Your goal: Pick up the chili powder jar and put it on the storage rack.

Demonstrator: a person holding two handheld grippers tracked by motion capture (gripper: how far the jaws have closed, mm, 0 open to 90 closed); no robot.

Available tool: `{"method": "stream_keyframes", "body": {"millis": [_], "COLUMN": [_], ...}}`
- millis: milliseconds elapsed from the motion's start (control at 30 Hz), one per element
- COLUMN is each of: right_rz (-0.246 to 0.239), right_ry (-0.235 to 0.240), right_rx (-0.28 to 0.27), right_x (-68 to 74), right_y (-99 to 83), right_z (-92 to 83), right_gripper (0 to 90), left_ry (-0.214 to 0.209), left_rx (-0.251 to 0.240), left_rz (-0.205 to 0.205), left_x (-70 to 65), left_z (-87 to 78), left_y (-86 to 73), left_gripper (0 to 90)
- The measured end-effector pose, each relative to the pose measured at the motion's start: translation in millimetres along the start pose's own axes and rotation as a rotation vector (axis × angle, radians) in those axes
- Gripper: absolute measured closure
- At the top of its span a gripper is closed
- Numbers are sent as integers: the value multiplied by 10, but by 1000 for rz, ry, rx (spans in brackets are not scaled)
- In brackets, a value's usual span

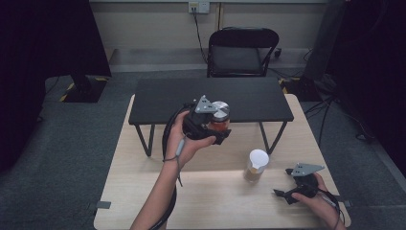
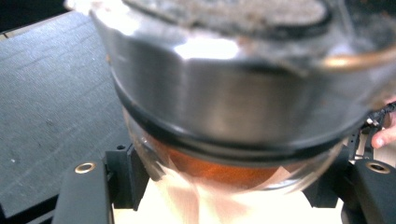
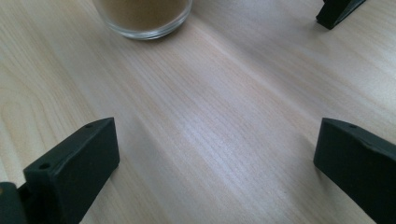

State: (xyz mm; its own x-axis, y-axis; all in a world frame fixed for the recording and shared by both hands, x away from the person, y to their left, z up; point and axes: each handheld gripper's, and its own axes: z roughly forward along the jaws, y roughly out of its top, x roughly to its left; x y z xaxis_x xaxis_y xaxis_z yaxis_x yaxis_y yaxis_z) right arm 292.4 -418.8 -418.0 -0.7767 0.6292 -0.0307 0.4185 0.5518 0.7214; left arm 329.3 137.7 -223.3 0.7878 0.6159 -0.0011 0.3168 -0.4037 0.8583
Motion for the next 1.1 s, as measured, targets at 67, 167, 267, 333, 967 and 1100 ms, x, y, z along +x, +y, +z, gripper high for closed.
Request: {"method": "stream_keyframes", "body": {"millis": [67,167,267,333,967,1100], "right_rz": [0,0,0,0,0,0], "right_ry": [0,0,0,0,0,0], "right_rx": [0,0,0,0,0,0], "right_x": [0,0,0,0,0,0], "right_y": [0,0,0,0,0,0], "right_z": [0,0,0,0,0,0], "right_gripper": [0,0,0,0,0,0], "left_ry": [12,23,42,61,176,189], "left_rx": [3,-2,-2,2,19,12], "left_rz": [1,-9,-20,-28,-118,-133], "left_x": [-2,19,19,12,52,69], "left_z": [-3,-8,-5,3,241,273], "left_y": [41,89,144,180,251,247], "left_gripper": [307,308,307,307,307,307]}}
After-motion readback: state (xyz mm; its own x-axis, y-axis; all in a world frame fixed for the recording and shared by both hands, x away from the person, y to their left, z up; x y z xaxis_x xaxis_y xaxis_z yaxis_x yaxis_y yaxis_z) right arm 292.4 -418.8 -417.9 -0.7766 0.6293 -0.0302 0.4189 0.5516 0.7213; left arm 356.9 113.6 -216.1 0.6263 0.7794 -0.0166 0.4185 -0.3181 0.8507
